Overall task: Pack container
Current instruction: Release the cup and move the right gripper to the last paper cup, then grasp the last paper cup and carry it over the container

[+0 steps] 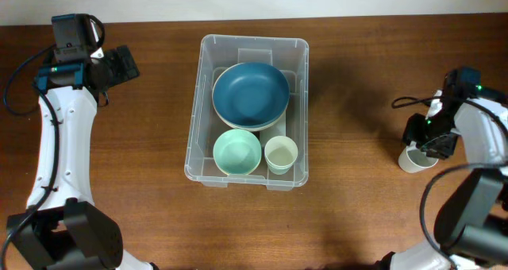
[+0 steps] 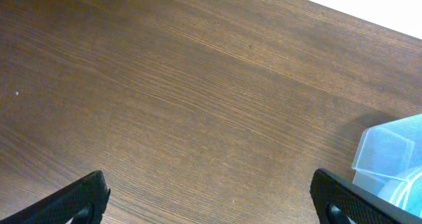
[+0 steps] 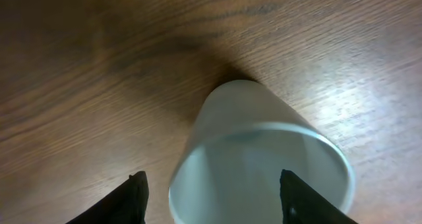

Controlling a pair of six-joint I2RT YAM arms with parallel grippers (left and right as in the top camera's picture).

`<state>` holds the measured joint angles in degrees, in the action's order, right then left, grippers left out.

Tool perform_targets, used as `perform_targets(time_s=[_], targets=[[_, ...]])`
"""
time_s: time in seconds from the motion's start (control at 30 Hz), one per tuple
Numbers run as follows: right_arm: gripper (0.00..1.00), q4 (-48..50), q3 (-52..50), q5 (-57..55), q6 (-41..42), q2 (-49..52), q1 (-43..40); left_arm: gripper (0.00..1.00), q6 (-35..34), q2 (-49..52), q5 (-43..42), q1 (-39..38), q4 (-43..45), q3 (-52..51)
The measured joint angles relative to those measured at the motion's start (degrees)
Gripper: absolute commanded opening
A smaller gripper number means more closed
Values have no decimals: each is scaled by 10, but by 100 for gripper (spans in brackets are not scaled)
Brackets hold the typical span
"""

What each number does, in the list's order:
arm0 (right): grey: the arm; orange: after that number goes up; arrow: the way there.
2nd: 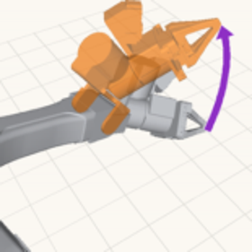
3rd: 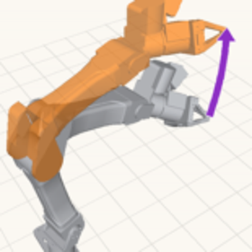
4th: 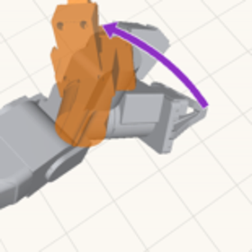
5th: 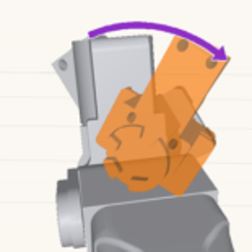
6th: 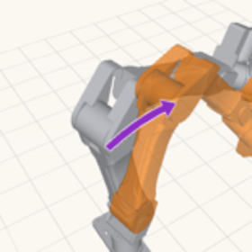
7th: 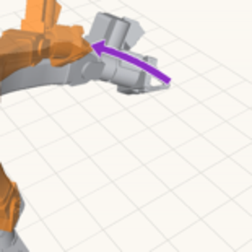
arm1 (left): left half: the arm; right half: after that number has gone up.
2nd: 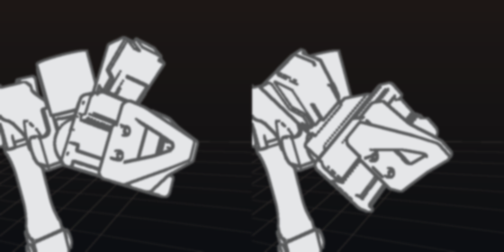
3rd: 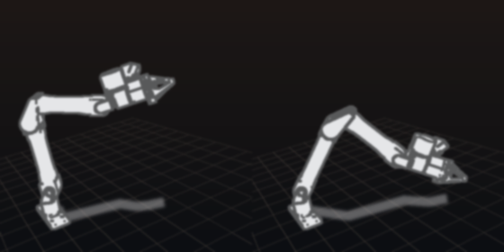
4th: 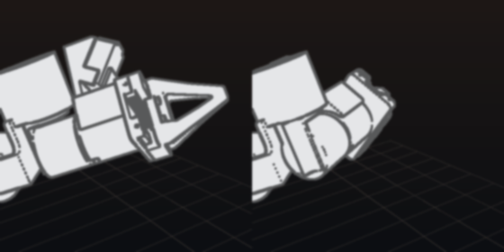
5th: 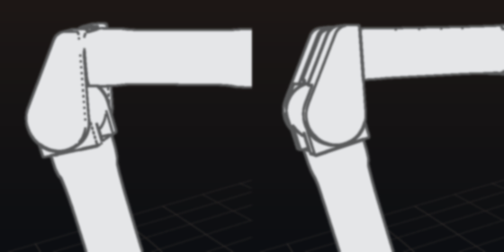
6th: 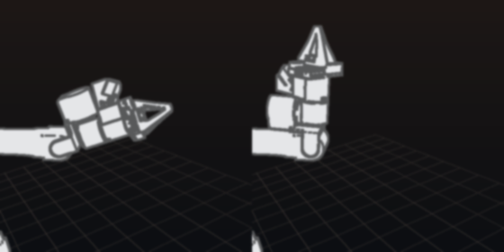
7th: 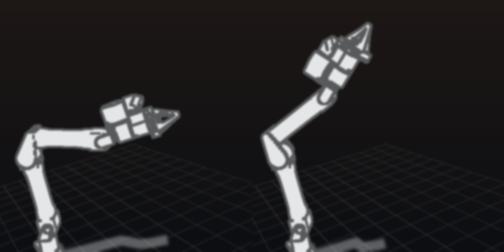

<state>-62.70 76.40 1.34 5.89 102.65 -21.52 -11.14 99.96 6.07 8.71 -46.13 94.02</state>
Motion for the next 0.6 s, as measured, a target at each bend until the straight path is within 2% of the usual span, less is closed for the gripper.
perform_targets(time_s=[0.37, 0.43, 0.5, 0.53, 0.6], targets=[[58, 83, -50, -5, 1, 26, 0, 100, 0, 0, 0, 0, 0, 0], [43, 86, -57, -4, 1, 26, 0, 100, 0, 0, 0, 0, 0, 0], [34, 89, -59, -5, 3, 26, 0, 100, 0, 0, 0, 0, 0, 0], [25, 89, -59, -6, 2, 26, 0, 100, 0, 0, 0, 0, 0, 0], [15, 90, -60, -9, 1, 26, 0, 100, 0, 0, 0, 0, 0, 0]])
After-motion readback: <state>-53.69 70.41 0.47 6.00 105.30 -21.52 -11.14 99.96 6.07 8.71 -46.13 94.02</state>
